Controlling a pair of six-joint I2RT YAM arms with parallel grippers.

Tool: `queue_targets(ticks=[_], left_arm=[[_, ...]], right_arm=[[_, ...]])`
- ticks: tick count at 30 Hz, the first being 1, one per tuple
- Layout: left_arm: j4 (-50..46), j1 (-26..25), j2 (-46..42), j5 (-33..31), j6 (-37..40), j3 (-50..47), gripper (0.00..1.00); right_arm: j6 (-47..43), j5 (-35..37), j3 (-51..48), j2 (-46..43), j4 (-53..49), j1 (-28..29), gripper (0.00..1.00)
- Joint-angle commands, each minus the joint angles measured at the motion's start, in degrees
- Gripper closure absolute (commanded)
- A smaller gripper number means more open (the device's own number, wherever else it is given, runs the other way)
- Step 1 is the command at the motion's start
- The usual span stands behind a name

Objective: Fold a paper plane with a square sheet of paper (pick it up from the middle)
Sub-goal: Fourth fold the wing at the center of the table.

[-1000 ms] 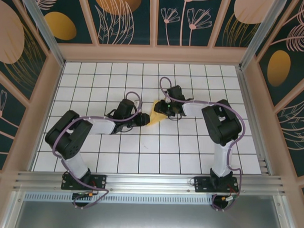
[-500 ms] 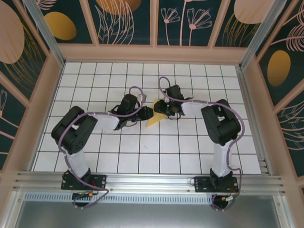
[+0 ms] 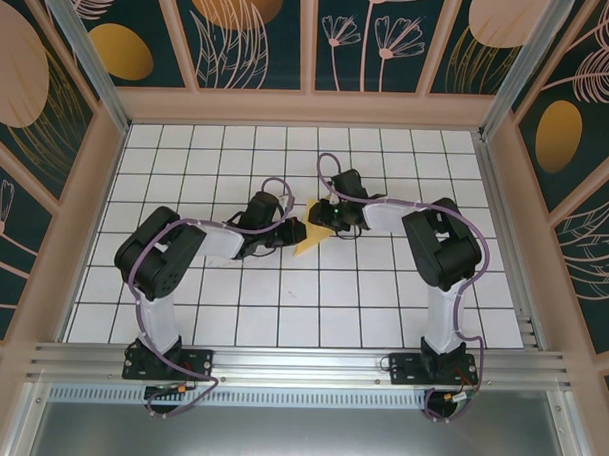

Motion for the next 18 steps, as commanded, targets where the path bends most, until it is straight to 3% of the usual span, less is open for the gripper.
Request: queue_targets(ticks=[1,18], left_arm=[[-1.5,-0.2,1.23,-0.79,-0.89,0.77,0.93],[-2.23,0.04,0.5,-2.51,-2.04,0.62,0.92]], right_arm=[[-0.77,5.63,-1.57,5.55,-6.25,-0.07,0.69],[-0.14,8.53,-0.78,6.84,-9.13,0.02,0.76]])
